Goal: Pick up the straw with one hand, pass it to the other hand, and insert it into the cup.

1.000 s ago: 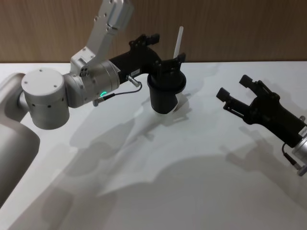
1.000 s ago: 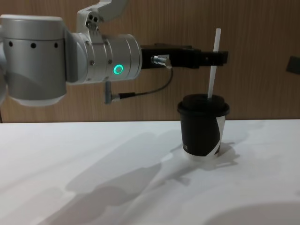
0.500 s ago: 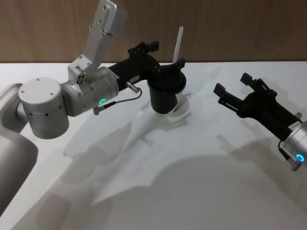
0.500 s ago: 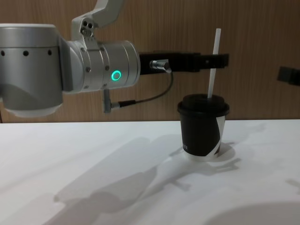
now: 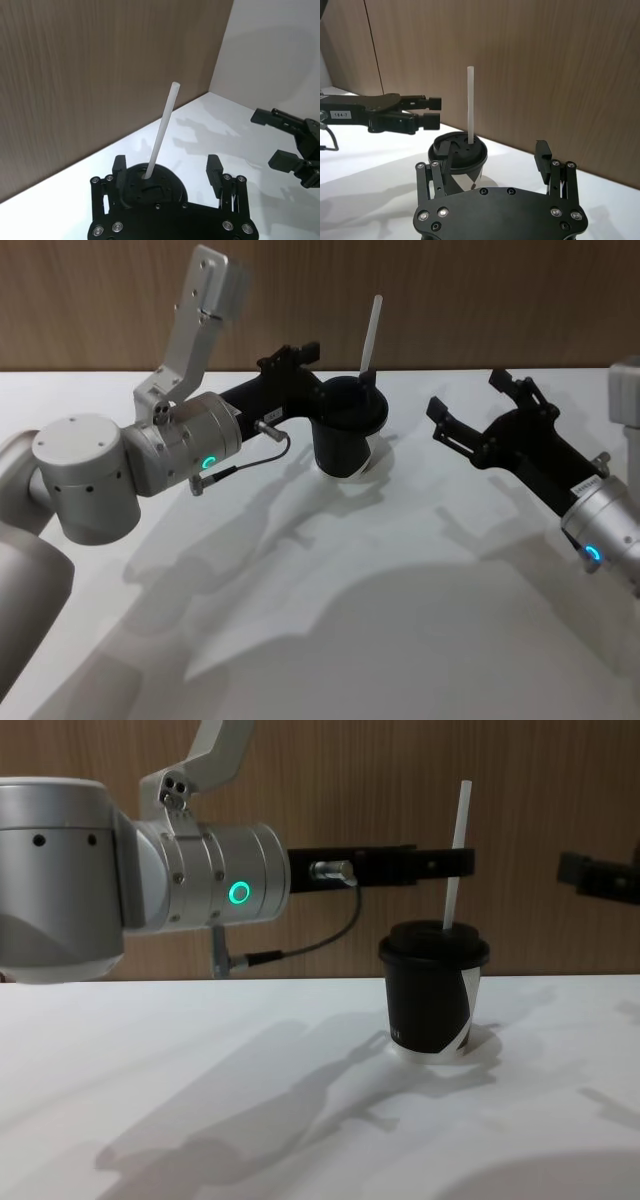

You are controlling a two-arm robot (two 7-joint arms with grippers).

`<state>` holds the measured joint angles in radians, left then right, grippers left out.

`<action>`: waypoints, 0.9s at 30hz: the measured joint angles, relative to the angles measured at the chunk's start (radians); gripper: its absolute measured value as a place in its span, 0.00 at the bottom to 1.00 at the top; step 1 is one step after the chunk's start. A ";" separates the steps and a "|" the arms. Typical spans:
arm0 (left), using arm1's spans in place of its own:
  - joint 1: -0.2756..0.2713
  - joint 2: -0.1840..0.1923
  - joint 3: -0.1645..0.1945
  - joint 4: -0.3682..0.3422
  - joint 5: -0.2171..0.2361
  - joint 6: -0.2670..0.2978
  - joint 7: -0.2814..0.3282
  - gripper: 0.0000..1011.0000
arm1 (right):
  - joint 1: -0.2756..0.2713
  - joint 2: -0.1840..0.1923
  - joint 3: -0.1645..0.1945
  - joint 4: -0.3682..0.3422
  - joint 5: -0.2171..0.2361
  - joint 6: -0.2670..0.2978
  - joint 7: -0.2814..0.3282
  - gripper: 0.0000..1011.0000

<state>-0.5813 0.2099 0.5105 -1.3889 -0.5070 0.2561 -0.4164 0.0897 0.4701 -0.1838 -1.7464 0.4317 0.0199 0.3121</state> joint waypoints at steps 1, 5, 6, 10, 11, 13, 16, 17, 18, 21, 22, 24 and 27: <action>0.004 0.001 -0.002 -0.004 -0.005 0.008 0.007 0.99 | 0.004 -0.001 -0.004 0.003 -0.007 -0.007 -0.001 0.99; 0.012 0.004 -0.004 -0.011 -0.012 0.023 0.020 0.99 | 0.019 -0.007 -0.016 0.016 -0.034 -0.031 -0.002 0.99; 0.014 0.005 -0.005 -0.014 -0.014 0.026 0.024 0.99 | 0.022 -0.008 -0.018 0.018 -0.037 -0.034 -0.002 0.99; 0.017 0.008 -0.004 -0.018 -0.015 0.031 0.033 0.99 | 0.031 -0.012 -0.025 0.027 -0.051 -0.049 0.001 0.99; 0.018 0.009 -0.004 -0.019 -0.015 0.033 0.037 0.99 | 0.033 -0.013 -0.026 0.028 -0.053 -0.052 0.002 0.99; 0.018 0.010 -0.003 -0.021 -0.016 0.035 0.041 0.99 | 0.037 -0.014 -0.029 0.031 -0.058 -0.058 0.004 0.99; 0.020 0.012 -0.001 -0.024 -0.016 0.038 0.046 0.99 | 0.041 -0.016 -0.033 0.035 -0.065 -0.065 0.006 0.99; 0.020 0.013 -0.001 -0.024 -0.016 0.039 0.048 0.99 | 0.041 -0.016 -0.033 0.035 -0.065 -0.065 0.006 0.99; 0.021 0.014 -0.001 -0.025 -0.016 0.040 0.050 0.99 | 0.043 -0.017 -0.034 0.037 -0.068 -0.067 0.008 0.99; 0.022 0.015 0.001 -0.027 -0.016 0.042 0.054 0.99 | 0.046 -0.018 -0.036 0.040 -0.072 -0.072 0.011 0.99; 0.022 0.015 0.001 -0.027 -0.016 0.042 0.054 0.99 | 0.047 -0.019 -0.037 0.041 -0.073 -0.073 0.011 0.99; 0.022 0.016 0.001 -0.028 -0.017 0.043 0.056 0.99 | 0.048 -0.019 -0.037 0.043 -0.075 -0.076 0.012 0.99; 0.023 0.017 0.002 -0.029 -0.016 0.045 0.059 0.99 | 0.050 -0.020 -0.039 0.044 -0.078 -0.079 0.013 0.99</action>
<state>-0.5583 0.2267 0.5125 -1.4180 -0.5235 0.3009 -0.3579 0.1398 0.4498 -0.2225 -1.7020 0.3540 -0.0591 0.3252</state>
